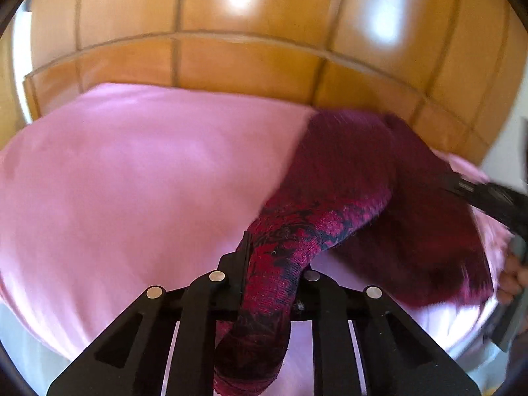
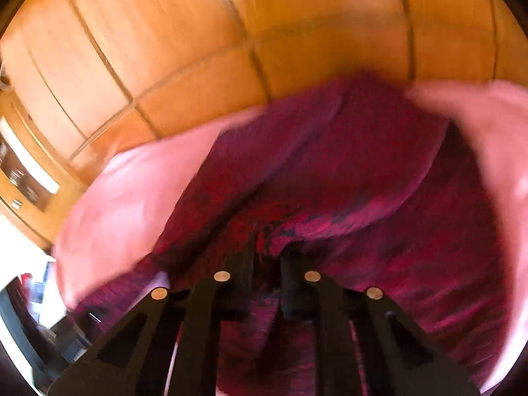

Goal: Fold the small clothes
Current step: 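Grasp the sweater with the left gripper while the right gripper grasps another edge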

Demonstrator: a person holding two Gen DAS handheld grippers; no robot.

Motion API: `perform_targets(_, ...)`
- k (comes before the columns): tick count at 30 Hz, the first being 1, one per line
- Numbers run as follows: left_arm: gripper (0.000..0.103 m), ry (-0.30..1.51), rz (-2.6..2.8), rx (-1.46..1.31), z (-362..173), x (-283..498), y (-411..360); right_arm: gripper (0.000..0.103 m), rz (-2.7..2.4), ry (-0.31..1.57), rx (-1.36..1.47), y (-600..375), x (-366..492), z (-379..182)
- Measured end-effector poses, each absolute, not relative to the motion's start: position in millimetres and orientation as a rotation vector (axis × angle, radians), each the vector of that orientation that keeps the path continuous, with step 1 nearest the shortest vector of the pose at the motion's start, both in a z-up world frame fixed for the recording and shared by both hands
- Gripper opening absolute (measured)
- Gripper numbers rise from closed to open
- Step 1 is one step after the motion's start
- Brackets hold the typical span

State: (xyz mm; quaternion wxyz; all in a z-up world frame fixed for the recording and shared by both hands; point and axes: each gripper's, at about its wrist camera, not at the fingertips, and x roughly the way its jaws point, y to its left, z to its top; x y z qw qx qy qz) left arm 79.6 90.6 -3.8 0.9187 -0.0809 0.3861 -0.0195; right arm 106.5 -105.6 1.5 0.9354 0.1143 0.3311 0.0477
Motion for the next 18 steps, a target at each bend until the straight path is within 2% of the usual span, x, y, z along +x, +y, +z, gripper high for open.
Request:
perform_targets(3, 0.012, 0.766, 0.024, -0.195, 11.1, 106.7, 114.3, 0.01, -0.018, 0.577, 0.205, -153.7, 92.0, 30.1)
perform_targets(7, 0.011, 0.727, 0.094, -0.168, 27.7, 149.0, 134.1, 0.01, -0.214, 0.537, 0.296, -245.6, 90.4, 47.8)
perform_targets(16, 0.011, 0.765, 0.326, -0.166, 52.8, 281.5, 190.3, 0.01, -0.541, 0.609, 0.649, -429.3, 122.1, 28.0)
perform_targets(18, 0.014, 0.777, 0.385, -0.197, 52.1, 303.9, 203.1, 0.015, -0.582, 0.61, 0.729, -463.4, 123.9, 20.9)
